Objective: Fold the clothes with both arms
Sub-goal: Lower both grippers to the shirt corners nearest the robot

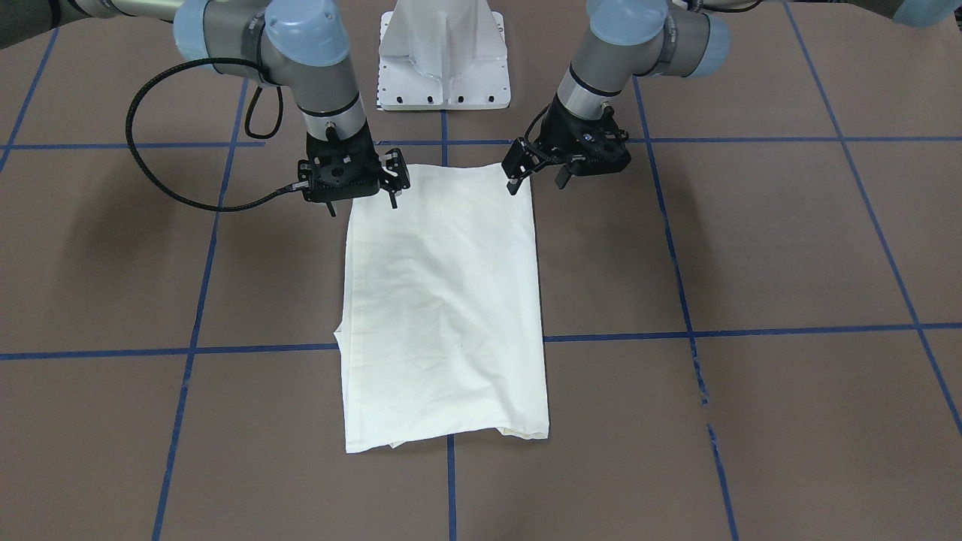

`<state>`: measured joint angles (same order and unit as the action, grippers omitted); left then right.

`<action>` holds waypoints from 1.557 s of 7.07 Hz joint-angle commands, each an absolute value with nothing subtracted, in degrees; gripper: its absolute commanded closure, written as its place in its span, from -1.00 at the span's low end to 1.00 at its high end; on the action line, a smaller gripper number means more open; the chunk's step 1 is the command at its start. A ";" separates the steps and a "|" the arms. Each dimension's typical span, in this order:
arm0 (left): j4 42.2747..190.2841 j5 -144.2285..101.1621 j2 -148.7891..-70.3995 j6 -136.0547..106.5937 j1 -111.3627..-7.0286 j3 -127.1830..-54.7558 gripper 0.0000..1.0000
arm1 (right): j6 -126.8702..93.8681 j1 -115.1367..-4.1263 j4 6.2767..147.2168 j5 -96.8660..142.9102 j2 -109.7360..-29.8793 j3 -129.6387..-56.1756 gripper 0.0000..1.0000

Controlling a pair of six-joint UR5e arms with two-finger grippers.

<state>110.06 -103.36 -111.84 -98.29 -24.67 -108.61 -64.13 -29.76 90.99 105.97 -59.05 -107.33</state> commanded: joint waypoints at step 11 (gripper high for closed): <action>102.83 -96.94 -112.50 -109.69 -15.82 -106.52 0.59 | -66.01 -29.88 90.09 108.19 -59.94 -109.34 -1.00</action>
<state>102.83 -96.88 -112.50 -109.68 -15.80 -106.49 -66.01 -29.88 90.09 108.19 -59.85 -109.31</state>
